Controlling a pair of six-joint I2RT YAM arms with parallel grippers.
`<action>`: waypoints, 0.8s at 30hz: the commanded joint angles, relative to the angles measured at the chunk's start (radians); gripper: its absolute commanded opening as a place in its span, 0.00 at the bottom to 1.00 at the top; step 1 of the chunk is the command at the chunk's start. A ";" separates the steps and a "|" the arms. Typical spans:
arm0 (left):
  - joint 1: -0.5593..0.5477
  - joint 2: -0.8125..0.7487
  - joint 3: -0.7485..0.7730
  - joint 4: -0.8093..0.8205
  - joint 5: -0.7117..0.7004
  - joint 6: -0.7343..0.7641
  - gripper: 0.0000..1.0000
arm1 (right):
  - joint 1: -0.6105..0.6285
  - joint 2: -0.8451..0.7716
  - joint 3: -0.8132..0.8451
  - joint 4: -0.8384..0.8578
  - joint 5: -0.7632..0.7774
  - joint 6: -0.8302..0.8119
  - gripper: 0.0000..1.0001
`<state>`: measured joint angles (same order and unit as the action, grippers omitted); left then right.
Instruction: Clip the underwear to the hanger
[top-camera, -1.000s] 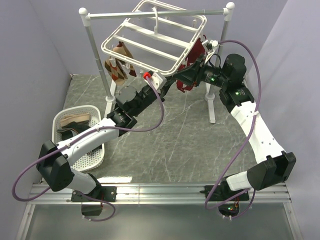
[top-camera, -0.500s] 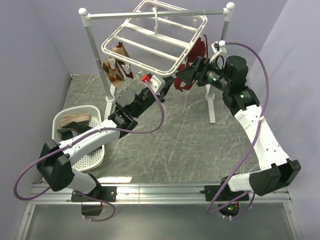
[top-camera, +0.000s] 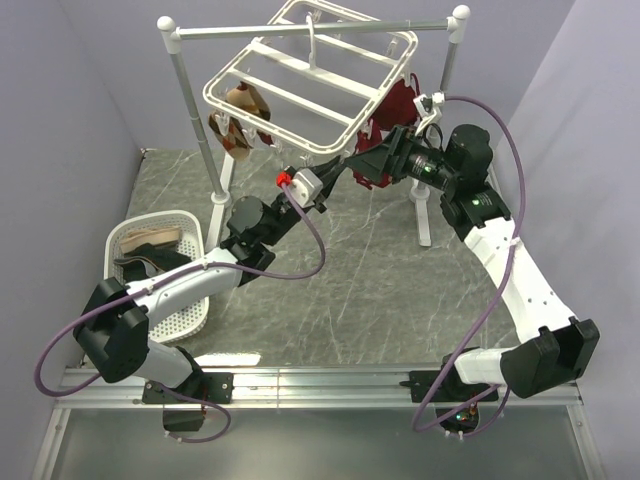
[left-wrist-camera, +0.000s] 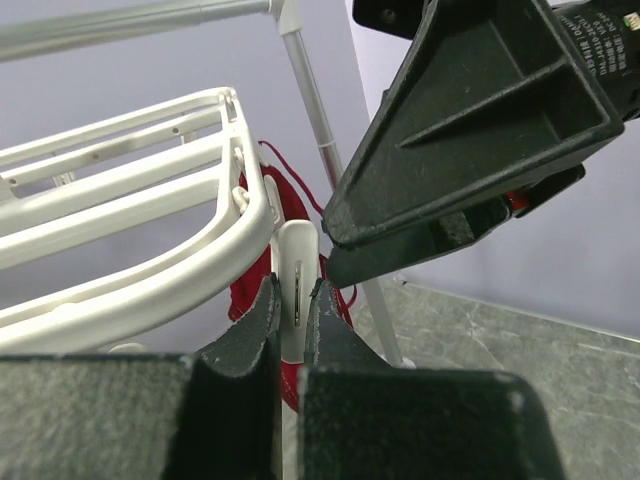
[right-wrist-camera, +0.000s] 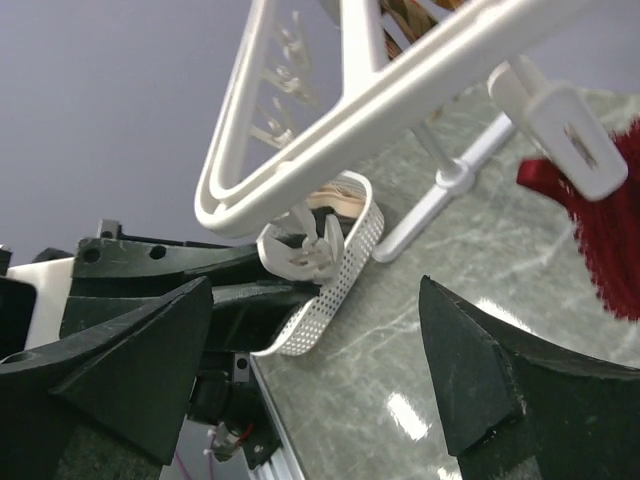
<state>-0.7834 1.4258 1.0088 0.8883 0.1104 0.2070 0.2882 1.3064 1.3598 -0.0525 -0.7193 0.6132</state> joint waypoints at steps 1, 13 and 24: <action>-0.005 -0.010 -0.015 0.116 0.044 0.003 0.00 | -0.006 -0.009 -0.027 0.179 -0.066 0.020 0.89; -0.005 -0.013 -0.032 0.139 0.083 -0.003 0.00 | -0.003 0.054 -0.002 0.312 -0.104 0.095 0.68; -0.004 -0.013 -0.036 0.124 0.098 0.003 0.00 | -0.004 0.067 0.005 0.341 -0.111 0.132 0.51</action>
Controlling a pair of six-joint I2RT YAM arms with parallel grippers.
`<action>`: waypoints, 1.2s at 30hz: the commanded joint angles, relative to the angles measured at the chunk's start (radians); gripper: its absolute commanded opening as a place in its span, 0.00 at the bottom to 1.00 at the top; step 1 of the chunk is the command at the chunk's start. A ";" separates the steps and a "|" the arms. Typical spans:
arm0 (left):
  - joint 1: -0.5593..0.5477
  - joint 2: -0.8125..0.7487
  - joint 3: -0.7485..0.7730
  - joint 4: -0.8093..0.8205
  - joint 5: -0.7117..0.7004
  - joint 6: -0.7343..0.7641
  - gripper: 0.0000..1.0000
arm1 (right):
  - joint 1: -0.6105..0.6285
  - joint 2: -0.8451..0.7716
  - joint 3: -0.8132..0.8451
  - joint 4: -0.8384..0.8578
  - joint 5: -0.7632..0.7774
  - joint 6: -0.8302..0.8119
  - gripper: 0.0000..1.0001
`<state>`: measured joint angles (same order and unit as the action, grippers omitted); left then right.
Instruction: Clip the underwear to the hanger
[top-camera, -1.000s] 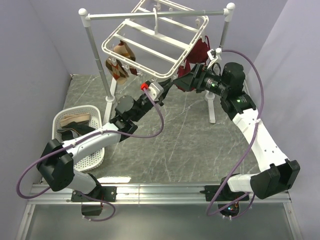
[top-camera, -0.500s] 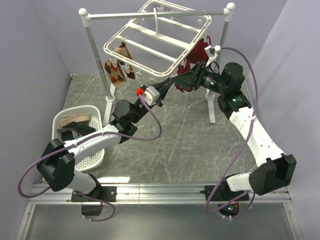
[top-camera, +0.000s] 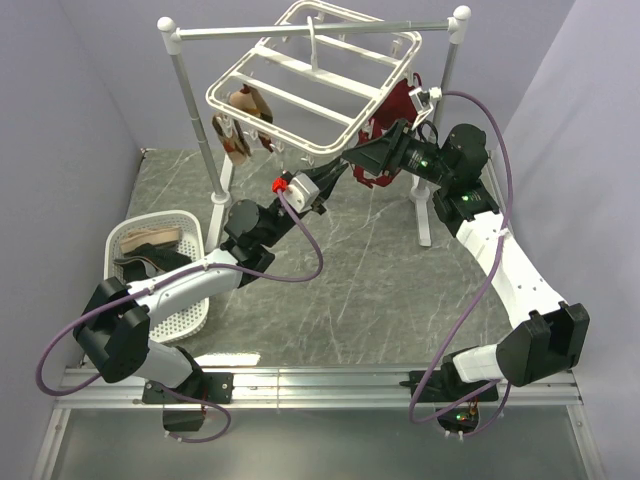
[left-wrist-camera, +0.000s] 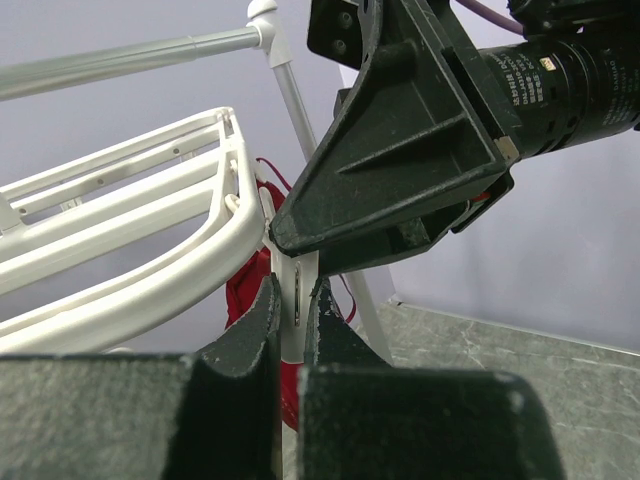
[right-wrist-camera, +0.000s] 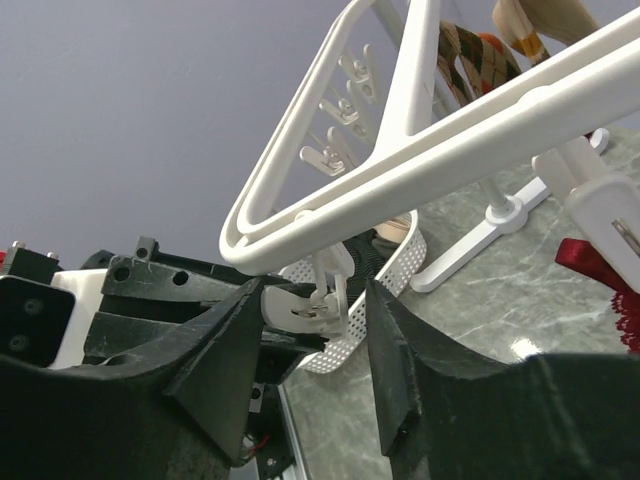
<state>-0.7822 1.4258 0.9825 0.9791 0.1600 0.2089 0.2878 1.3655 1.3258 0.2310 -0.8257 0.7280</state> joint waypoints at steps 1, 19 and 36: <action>-0.006 -0.014 -0.011 0.033 0.052 0.003 0.00 | -0.003 0.009 0.044 0.050 -0.006 0.016 0.48; -0.005 -0.206 0.025 -0.316 0.070 -0.080 0.72 | -0.004 0.017 0.058 0.030 -0.015 -0.016 0.00; 0.205 -0.672 0.212 -1.509 0.151 -0.174 0.78 | -0.004 0.026 0.088 -0.105 -0.016 -0.167 0.00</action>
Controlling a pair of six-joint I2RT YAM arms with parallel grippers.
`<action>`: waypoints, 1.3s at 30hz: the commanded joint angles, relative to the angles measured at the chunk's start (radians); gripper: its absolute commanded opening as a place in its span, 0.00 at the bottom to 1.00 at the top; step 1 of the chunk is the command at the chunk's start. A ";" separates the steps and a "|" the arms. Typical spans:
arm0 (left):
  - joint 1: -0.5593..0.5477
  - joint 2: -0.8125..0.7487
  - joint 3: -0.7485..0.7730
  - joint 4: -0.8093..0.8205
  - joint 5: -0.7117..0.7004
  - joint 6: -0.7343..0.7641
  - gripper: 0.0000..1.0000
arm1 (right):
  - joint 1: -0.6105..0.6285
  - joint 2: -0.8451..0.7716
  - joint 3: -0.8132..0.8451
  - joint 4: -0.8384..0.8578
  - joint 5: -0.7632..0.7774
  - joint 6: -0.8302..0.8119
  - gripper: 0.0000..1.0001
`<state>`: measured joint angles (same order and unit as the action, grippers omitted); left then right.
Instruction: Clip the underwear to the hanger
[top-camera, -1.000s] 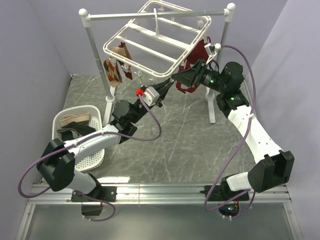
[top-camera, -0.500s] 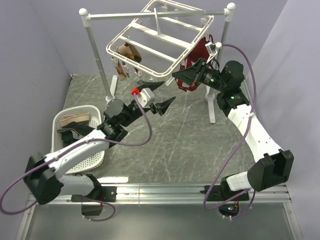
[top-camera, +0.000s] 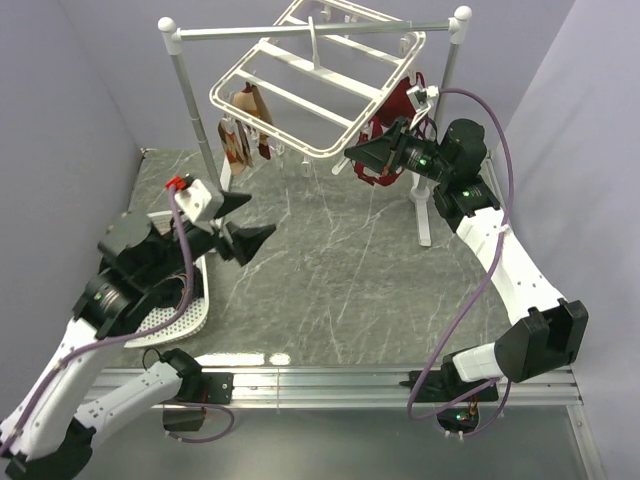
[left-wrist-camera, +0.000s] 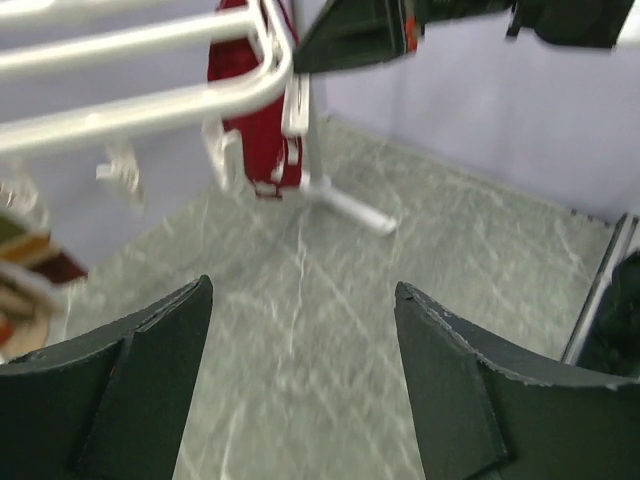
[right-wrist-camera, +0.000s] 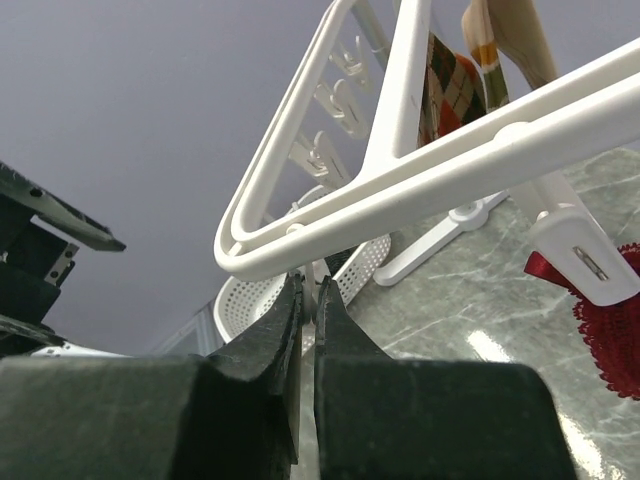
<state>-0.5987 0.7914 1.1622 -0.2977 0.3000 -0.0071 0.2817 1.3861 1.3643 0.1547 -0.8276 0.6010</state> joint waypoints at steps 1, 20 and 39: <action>0.036 -0.062 0.040 -0.304 0.008 0.068 0.78 | 0.002 0.005 0.056 -0.035 -0.015 -0.044 0.00; 0.351 0.315 0.177 -0.687 0.062 0.502 0.99 | 0.001 0.028 0.071 -0.069 -0.039 -0.067 0.00; 0.994 0.377 -0.085 -1.080 0.407 2.311 0.81 | 0.001 0.045 0.093 -0.099 -0.039 -0.072 0.00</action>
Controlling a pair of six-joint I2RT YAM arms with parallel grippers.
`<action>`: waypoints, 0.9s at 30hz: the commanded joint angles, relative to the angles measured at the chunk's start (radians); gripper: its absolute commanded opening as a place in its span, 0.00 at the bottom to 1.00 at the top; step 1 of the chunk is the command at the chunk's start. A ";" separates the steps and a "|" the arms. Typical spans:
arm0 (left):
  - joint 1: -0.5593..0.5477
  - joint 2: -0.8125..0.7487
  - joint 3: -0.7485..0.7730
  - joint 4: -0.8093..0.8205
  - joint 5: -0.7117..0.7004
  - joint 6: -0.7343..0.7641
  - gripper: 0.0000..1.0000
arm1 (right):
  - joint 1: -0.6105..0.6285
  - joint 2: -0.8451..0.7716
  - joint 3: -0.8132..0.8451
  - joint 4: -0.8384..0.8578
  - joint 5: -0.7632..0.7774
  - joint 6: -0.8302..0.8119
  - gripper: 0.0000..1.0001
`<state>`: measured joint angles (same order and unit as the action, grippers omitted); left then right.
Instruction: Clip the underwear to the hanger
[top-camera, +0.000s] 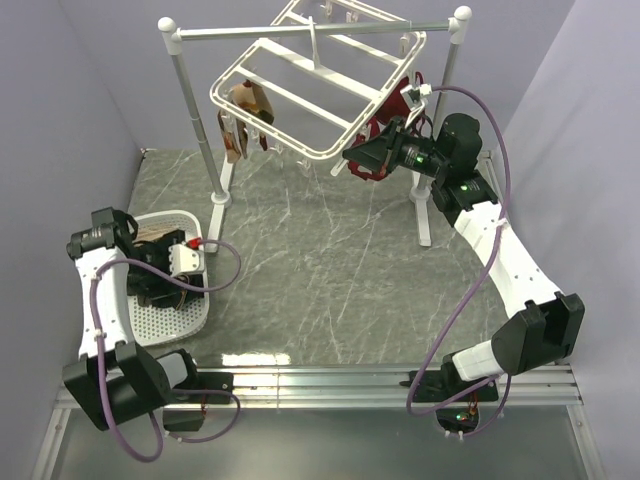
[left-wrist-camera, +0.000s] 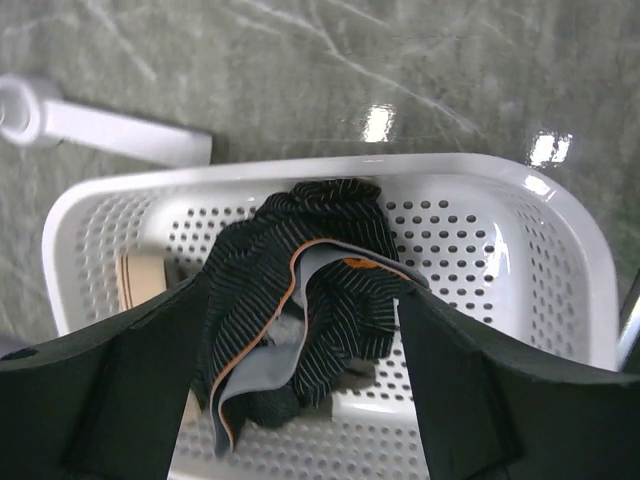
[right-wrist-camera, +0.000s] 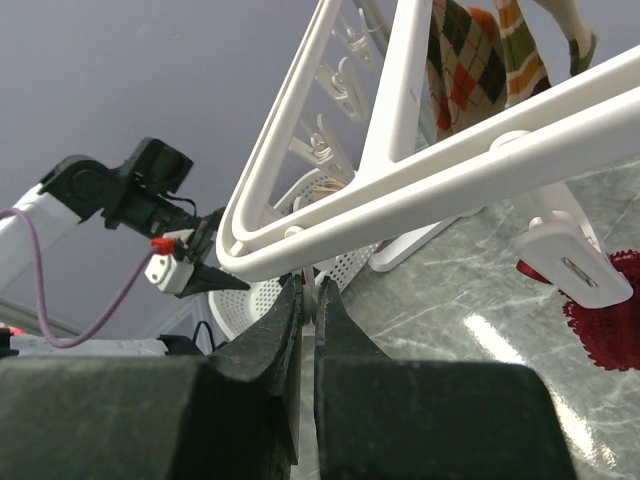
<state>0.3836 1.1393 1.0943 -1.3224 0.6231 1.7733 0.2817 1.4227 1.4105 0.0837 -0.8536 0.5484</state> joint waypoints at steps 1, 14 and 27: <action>0.012 0.036 -0.027 -0.055 0.083 0.585 0.81 | 0.001 0.007 0.047 -0.030 -0.015 -0.021 0.00; -0.049 0.162 -0.108 0.018 -0.056 0.822 0.81 | 0.001 0.027 0.050 -0.022 -0.030 -0.001 0.00; -0.031 0.129 -0.232 0.308 -0.036 0.818 0.80 | 0.001 0.028 0.051 -0.024 -0.033 0.001 0.00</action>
<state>0.3401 1.2980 0.8860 -1.1049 0.5533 1.9675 0.2817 1.4498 1.4216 0.0738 -0.8722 0.5495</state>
